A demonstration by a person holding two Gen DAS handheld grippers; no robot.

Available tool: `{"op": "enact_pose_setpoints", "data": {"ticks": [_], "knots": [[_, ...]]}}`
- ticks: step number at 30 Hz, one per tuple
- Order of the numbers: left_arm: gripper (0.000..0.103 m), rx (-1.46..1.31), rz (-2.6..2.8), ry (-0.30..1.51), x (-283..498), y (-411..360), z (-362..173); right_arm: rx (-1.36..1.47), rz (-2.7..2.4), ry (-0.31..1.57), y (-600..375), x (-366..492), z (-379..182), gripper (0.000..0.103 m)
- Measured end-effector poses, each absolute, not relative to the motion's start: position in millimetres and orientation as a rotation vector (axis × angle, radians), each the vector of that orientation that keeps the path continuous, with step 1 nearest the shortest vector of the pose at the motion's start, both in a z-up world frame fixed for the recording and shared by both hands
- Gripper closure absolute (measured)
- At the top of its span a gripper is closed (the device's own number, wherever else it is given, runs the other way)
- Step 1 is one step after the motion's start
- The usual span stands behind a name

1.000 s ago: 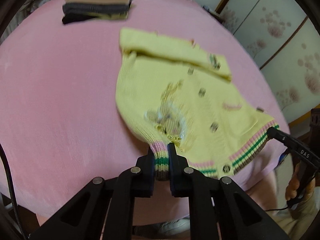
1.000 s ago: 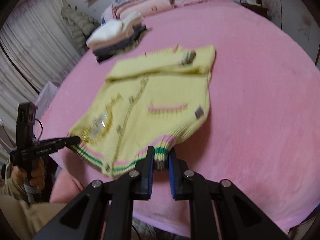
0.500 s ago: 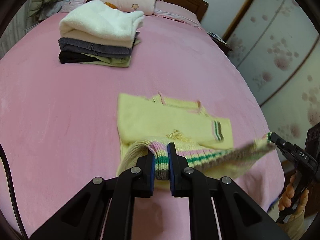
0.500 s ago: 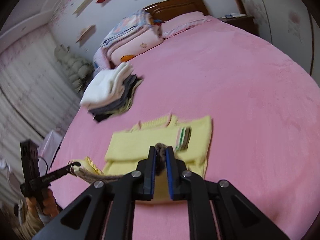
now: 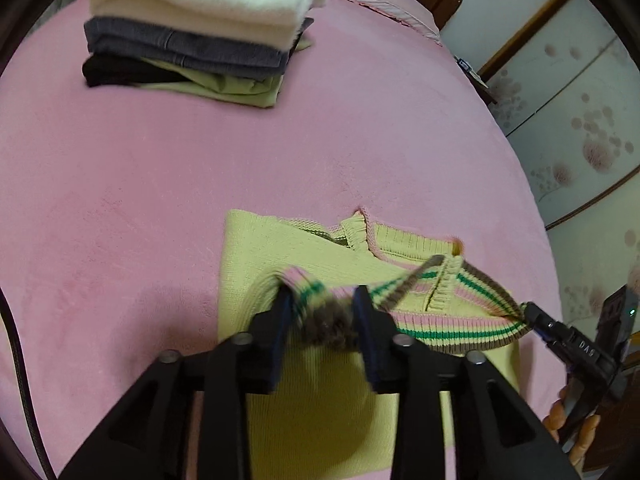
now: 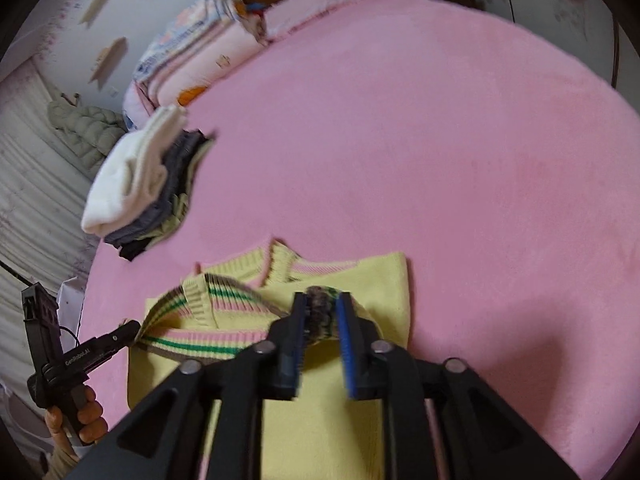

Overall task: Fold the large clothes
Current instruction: 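Lift the hem with the left gripper and fold it toward the collar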

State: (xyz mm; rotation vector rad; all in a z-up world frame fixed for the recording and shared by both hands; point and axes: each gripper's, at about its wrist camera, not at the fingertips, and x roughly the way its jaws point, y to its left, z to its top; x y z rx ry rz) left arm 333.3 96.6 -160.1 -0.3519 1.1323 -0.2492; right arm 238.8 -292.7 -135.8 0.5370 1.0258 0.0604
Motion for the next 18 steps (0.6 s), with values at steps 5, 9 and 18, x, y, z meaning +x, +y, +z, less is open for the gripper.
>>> {"op": "enact_pose_setpoints", "data": {"ticks": [5,9,18], "knots": [[0.036,-0.373,-0.258,1.068,327,112,-151,0.52,0.062,1.009,-302,228,-137,0.063],[0.035,-0.375,-0.291,1.043,328,124,-145,0.481,0.105,0.988,-308,222,-136,0.06],[0.035,-0.16,-0.342,1.053,340,104,-159,0.31,0.17,1.007,-290,228,-139,0.06]]}}
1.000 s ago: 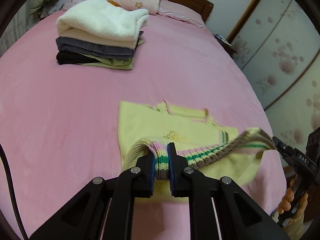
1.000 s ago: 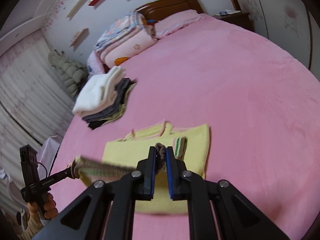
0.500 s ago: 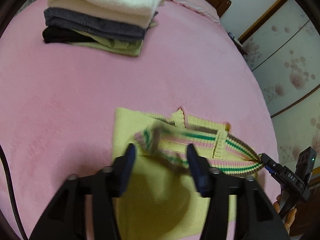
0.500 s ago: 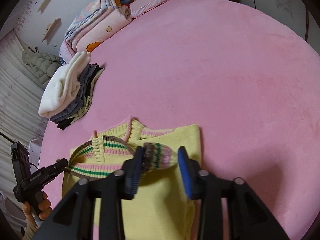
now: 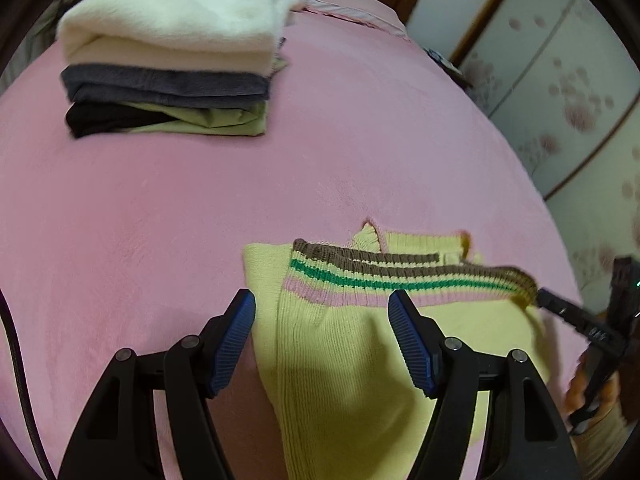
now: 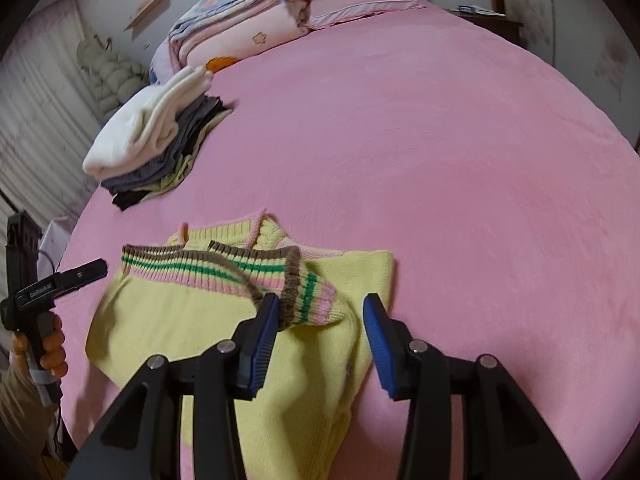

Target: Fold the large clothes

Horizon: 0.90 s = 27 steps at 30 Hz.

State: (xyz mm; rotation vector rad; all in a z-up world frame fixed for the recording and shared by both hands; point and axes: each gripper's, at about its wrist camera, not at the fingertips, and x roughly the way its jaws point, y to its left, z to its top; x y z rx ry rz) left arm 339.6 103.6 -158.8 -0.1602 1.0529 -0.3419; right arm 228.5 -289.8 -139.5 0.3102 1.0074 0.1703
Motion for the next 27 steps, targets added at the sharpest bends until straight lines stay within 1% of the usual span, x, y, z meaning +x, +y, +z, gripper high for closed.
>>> {"op": "enact_pose_setpoints", "data": {"ticks": [2,6,9,14,16,18,25,27], "knots": [[0.036,-0.126,-0.351,1.05,341,97,-161,0.311,0.195,1.003,-288,229,-138,0.06],[0.041,-0.069,-0.381,1.046,348,86,-167,0.319,0.237,0.975,-288,227,-134,0.059],[0.043,-0.064,-0.39,1.057,353,82,-171,0.329,0.243,0.962,-292,227,-134,0.054],[0.053,-0.083,-0.39,1.07,359,82,-177,0.293,0.209,0.978,-294,233,-143,0.053],[0.061,-0.097,-0.385,1.075,361,85,-181,0.275,0.198,0.984,-292,237,-147,0.053],[0.065,-0.109,-0.38,1.078,365,87,-185,0.258,0.187,0.99,-290,242,-152,0.053],[0.066,-0.117,-0.364,1.097,369,88,-191,0.255,0.173,1.029,-284,254,-169,0.054],[0.066,-0.114,-0.361,1.098,370,88,-191,0.243,0.169,1.024,-282,253,-169,0.063]]}}
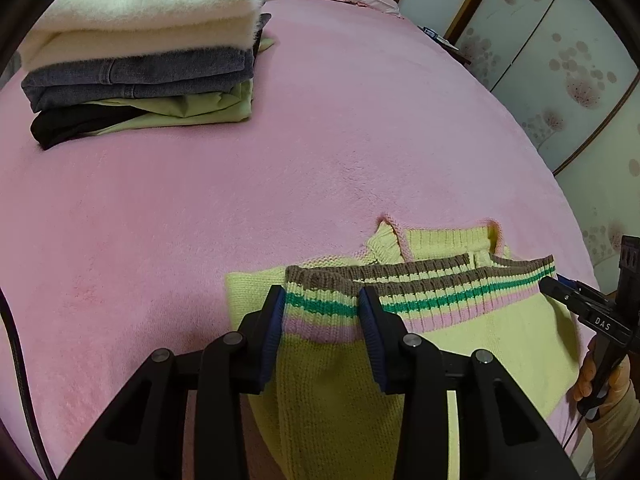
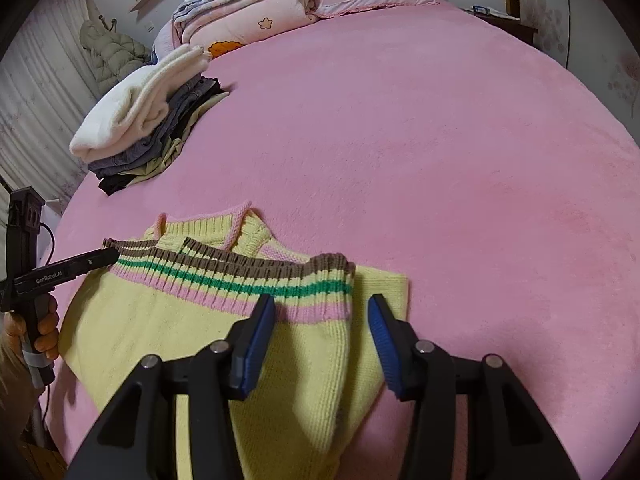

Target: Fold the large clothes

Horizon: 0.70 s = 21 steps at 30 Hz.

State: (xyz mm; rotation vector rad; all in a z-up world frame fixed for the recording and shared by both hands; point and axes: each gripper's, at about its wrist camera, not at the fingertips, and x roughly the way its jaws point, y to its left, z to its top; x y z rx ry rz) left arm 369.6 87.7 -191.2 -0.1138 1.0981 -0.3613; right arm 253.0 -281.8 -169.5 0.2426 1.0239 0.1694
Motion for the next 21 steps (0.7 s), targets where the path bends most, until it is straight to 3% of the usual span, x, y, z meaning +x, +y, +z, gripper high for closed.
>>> {"op": "enact_pose_setpoints", "data": {"ticks": [2,5,7,16,21], "knots": [[0.066,-0.111,-0.355,1.096,369,87,-192,0.234,0.176,1.029,-279,253,-170,0.084],[0.068,-0.095,-0.338,1.093,368,85,-196,0.196,0.156,1.026,-276,252,-170,0.093],[0.089,-0.027,-0.291,1.074,365,80,-197,0.176,0.143,1.016,-274,249,-169,0.094],[0.095,-0.011,-0.175,0.967,366,78,-163,0.122,0.06,0.873,-272,246,-128,0.095],[0.095,-0.003,-0.118,1.022,385,75,-185,0.118,0.007,0.917,-276,270,-143,0.095]]}}
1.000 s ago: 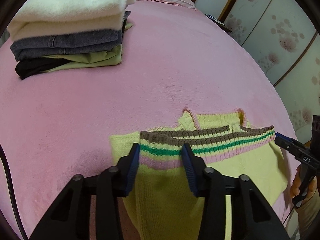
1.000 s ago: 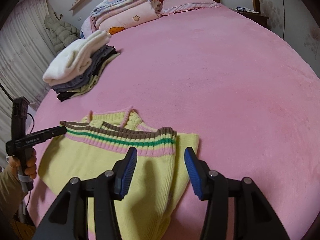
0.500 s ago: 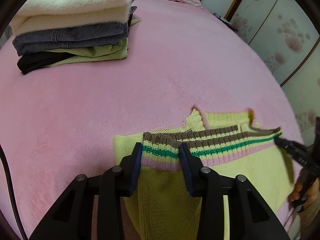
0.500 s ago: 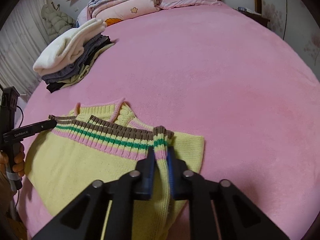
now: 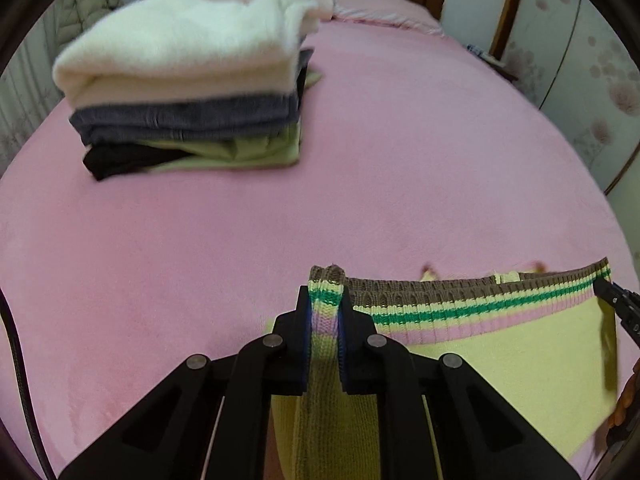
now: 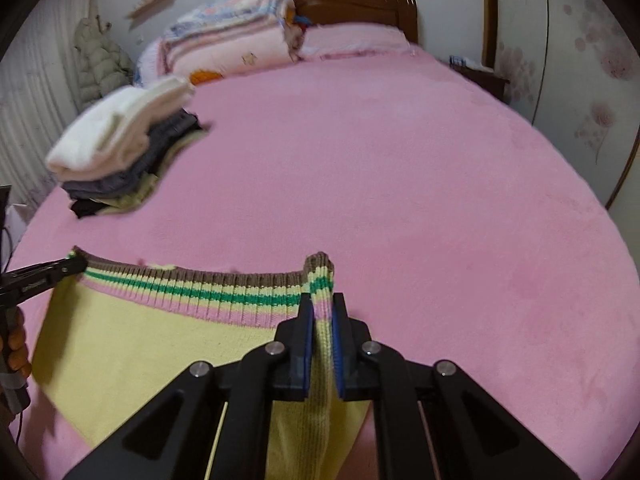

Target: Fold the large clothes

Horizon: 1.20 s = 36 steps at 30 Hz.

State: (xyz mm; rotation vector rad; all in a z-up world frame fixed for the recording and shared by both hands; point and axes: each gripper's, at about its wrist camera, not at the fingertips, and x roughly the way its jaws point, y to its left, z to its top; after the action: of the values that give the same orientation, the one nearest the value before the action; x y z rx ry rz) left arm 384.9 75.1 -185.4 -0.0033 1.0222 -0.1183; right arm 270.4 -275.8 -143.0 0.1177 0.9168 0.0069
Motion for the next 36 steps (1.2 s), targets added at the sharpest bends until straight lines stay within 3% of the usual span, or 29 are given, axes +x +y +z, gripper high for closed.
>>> {"op": "enact_pose_setpoints", "data": {"ticks": [4,8,11,13,16,17,20,28,33,36], "knots": [[0.094,0.047,-0.097,1.021,383,66,-203,0.117,-0.029,1.016,-279,283,-184,0.096],[0.089,0.039,-0.099,1.025,383,66,-203,0.116,-0.038,1.007,-280,283,-181,0.095],[0.073,-0.006,-0.102,1.034,380,74,-191,0.109,-0.041,1.026,-279,282,-168,0.089],[0.042,-0.021,-0.076,1.026,372,80,-179,0.084,-0.06,1.032,-275,278,-156,0.088],[0.021,-0.033,-0.053,0.947,348,83,-152,0.082,-0.07,1.006,-265,262,-137,0.086],[0.019,-0.035,-0.053,0.932,338,81,-146,0.093,-0.06,0.998,-263,257,-133,0.081],[0.017,-0.052,-0.074,0.926,311,72,-138,0.163,0.012,0.953,-247,232,-115,0.07],[0.016,-0.011,-0.101,0.985,263,31,-165,0.198,0.169,0.967,-184,189,-124,0.07],[0.016,0.075,-0.035,0.984,249,34,-183,0.108,0.058,1.021,-197,179,-155,0.07],[0.014,-0.034,-0.037,1.043,248,58,-193,0.155,0.051,1.017,-221,170,-161,0.079]]}}
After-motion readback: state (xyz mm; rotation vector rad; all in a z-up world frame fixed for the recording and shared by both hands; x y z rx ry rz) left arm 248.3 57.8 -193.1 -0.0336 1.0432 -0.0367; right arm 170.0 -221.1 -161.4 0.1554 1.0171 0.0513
